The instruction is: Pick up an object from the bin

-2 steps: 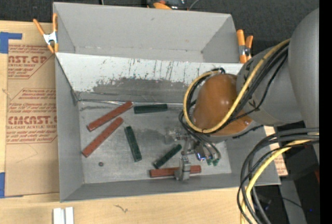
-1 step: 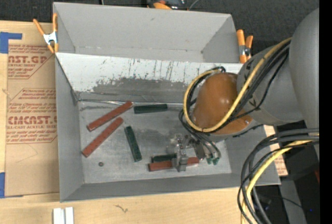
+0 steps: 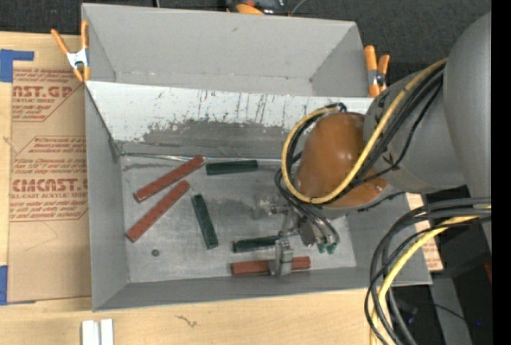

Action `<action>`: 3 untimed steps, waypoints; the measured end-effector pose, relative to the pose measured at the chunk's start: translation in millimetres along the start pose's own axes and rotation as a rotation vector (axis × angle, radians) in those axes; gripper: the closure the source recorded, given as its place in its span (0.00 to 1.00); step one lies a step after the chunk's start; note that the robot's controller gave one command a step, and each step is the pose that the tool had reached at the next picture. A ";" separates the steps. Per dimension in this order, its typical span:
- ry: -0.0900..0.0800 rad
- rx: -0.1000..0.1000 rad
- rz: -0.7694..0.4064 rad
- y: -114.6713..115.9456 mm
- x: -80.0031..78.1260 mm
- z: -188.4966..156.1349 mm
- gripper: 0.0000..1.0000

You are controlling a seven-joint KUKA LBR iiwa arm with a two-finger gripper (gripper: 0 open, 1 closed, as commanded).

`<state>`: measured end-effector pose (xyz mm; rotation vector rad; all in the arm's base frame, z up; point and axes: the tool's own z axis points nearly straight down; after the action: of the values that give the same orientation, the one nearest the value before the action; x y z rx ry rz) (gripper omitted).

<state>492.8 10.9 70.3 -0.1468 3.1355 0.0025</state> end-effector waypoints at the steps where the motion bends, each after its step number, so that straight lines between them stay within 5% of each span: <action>1: 0.007 -0.001 0.000 0.0 0.9 -1.9 1.00; 2: 0.000 0.000 0.000 0.0 0.0 0.0 0.00; 3: 0.007 -0.001 0.000 0.0 0.9 -1.9 1.00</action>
Offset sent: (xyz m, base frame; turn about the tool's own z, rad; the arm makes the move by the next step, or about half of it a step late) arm 0.0000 0.0000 0.0000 0.0000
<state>492.0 10.8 72.2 -0.1465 3.1427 0.0032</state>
